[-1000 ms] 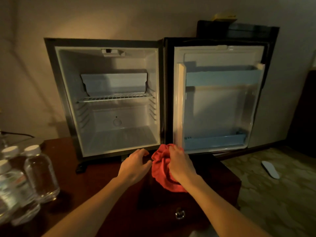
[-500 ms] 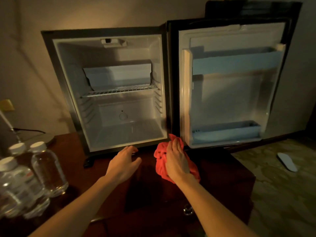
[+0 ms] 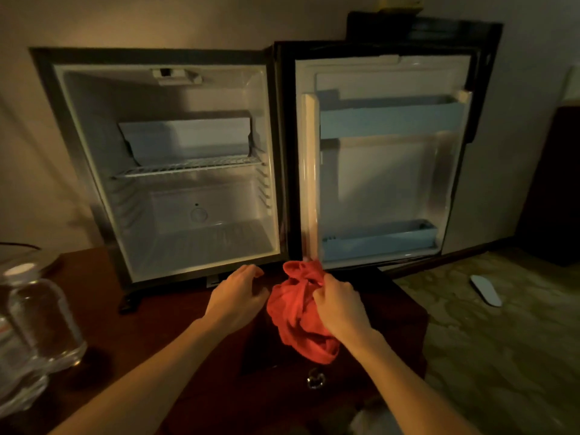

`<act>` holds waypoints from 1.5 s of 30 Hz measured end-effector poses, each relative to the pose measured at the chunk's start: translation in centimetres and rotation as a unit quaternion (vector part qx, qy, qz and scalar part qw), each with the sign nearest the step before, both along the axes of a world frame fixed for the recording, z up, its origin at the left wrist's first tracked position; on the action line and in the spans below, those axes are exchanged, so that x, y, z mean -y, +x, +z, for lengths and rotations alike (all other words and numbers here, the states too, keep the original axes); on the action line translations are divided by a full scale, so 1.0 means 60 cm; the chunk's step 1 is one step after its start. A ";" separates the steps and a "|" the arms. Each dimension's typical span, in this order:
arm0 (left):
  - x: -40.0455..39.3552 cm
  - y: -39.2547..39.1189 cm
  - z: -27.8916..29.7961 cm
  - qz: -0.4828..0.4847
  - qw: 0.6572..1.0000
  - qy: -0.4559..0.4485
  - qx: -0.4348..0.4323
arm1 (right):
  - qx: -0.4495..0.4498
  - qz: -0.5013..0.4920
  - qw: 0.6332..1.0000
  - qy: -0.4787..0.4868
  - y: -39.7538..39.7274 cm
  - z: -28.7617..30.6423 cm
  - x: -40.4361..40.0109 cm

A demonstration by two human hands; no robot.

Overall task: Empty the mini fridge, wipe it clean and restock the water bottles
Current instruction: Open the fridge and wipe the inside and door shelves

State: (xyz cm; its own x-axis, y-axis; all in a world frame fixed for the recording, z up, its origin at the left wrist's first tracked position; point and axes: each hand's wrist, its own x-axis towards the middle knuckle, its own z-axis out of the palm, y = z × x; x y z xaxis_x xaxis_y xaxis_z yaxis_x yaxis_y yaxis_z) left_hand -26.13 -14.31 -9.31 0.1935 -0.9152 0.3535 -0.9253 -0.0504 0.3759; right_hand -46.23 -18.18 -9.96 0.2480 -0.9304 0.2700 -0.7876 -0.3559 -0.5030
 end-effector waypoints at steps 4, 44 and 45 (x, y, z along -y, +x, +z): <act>0.005 -0.016 0.017 -0.028 0.999 -0.033 0.027 | 0.047 -0.047 0.998 -0.011 -0.060 -0.014 -0.001; 0.192 -0.043 0.106 -0.266 0.749 -0.205 0.570 | -0.129 0.136 0.981 0.041 0.001 -0.037 0.037; 0.193 -0.044 0.106 -0.269 0.752 -0.212 0.563 | -0.130 0.141 0.981 0.028 0.008 -0.041 0.045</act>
